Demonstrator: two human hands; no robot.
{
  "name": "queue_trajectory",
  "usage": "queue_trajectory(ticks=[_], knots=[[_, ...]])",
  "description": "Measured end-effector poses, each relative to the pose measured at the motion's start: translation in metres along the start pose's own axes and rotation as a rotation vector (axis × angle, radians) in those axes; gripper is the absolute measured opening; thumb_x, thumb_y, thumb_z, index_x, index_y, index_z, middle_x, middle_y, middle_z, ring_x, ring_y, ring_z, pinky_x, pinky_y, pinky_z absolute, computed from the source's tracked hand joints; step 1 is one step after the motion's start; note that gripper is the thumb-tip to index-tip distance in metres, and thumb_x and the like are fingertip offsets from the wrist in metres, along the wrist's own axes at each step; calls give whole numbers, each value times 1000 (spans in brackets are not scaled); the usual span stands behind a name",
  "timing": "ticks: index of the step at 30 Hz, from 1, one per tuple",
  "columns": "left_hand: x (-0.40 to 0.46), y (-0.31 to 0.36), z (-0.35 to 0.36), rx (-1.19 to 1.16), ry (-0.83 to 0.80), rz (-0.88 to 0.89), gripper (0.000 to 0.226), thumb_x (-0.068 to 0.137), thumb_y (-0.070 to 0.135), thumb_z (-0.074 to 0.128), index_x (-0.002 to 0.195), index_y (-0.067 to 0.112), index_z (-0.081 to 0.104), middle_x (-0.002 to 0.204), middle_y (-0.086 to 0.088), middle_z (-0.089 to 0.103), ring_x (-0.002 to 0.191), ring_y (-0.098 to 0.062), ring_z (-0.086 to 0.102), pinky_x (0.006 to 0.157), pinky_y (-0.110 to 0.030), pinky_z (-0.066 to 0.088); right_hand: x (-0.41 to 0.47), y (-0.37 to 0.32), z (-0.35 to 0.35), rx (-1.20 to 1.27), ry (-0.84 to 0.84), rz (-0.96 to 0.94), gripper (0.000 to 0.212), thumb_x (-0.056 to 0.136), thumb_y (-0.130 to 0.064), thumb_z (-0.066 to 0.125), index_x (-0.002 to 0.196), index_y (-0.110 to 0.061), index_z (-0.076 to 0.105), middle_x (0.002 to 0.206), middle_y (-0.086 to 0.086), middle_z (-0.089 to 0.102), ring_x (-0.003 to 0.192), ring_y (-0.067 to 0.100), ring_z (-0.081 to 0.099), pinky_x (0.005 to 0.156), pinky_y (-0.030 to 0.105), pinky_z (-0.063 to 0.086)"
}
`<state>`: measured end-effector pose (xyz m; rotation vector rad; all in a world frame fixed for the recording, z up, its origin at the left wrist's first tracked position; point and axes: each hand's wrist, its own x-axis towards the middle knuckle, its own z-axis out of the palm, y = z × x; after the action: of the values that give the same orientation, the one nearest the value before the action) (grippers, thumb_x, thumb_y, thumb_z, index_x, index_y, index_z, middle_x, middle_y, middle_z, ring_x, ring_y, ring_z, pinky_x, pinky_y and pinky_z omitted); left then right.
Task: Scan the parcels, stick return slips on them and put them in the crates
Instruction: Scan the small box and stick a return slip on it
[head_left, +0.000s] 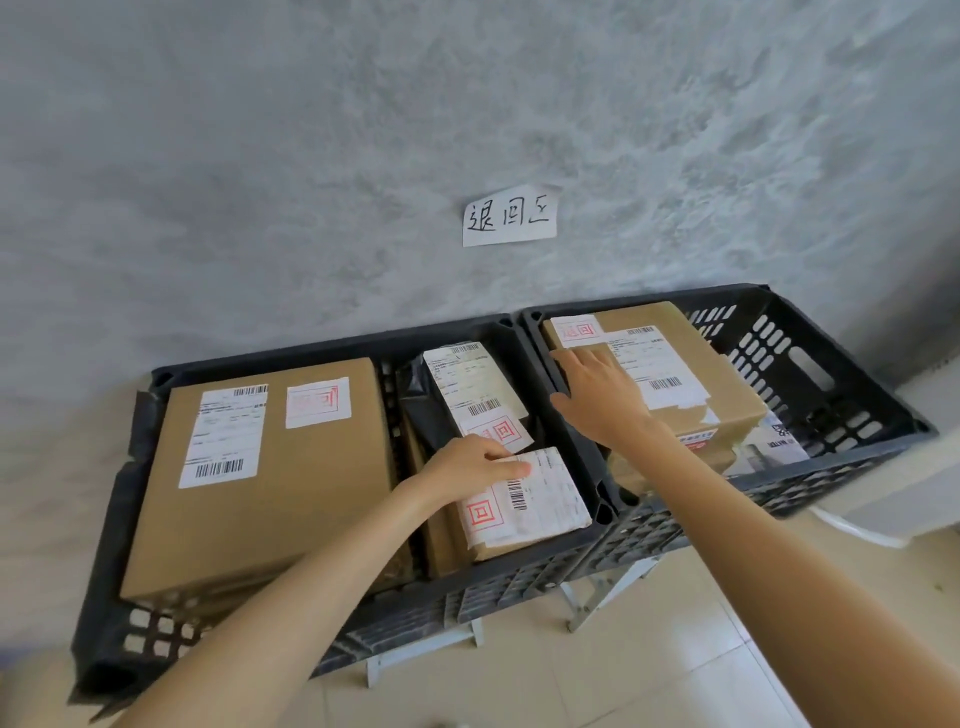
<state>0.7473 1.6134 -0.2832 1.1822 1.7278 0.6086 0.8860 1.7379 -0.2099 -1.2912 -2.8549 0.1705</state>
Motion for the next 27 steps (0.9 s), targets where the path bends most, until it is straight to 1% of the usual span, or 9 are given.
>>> queue_trajectory(ticks=[3,7,10,12,14,16,19,23,27], knots=[[0,2,6,2,67,-9,33,87,50,62,109,27,71,103,10,71,91,-5,66,84,-29,55,4,-1,2,1,-15,-37,58,96,-25,50,149,-18,28,150,5,37,138,25,31,107,38,34],[-4,3,8,-53,62,-31,24,88,45,65,103,28,70,105,10,70,97,-8,65,92,-34,53,8,3,5,23,-30,-75,57,96,-23,50,149,-18,29,151,4,36,139,24,30,107,38,35],[-10,7,5,-131,43,-39,26,89,41,65,111,27,69,113,10,67,105,-7,62,91,-26,51,8,6,5,26,-46,-107,58,95,-23,50,149,-18,29,151,4,35,139,23,30,107,38,34],[-15,15,-2,-147,93,-45,31,91,41,63,117,24,68,117,8,65,107,-7,60,87,-19,48,9,5,1,25,-44,-135,58,95,-23,50,149,-18,28,152,3,34,139,24,31,106,38,35],[-19,21,-16,-135,204,-66,36,92,43,60,120,21,66,121,5,65,111,-10,60,92,-25,49,14,0,-8,22,-22,-177,59,95,-22,51,149,-18,28,152,4,32,139,24,31,105,39,36],[-29,27,-31,-74,374,-81,40,93,41,59,126,18,62,129,1,62,118,-14,57,100,-31,47,17,-6,-20,16,-2,-235,59,95,-23,51,149,-17,28,153,4,31,140,25,29,107,40,35],[-62,37,-62,120,635,-121,49,96,35,56,141,16,47,145,-2,48,130,-21,47,104,-34,41,27,-29,-39,-15,43,-338,58,96,-24,51,148,-16,28,152,5,32,139,25,30,109,41,32],[-141,46,-116,443,916,-251,57,98,33,52,149,16,34,153,-3,36,140,-23,33,108,-39,34,32,-90,-73,-11,128,-543,57,97,-24,50,149,-15,27,153,6,30,140,25,29,109,39,31],[-233,49,-160,602,1104,-423,58,98,34,52,149,14,33,152,-6,38,139,-27,33,106,-40,35,19,-174,-114,5,223,-729,57,97,-24,48,149,-15,27,153,7,31,140,26,29,108,39,31]])
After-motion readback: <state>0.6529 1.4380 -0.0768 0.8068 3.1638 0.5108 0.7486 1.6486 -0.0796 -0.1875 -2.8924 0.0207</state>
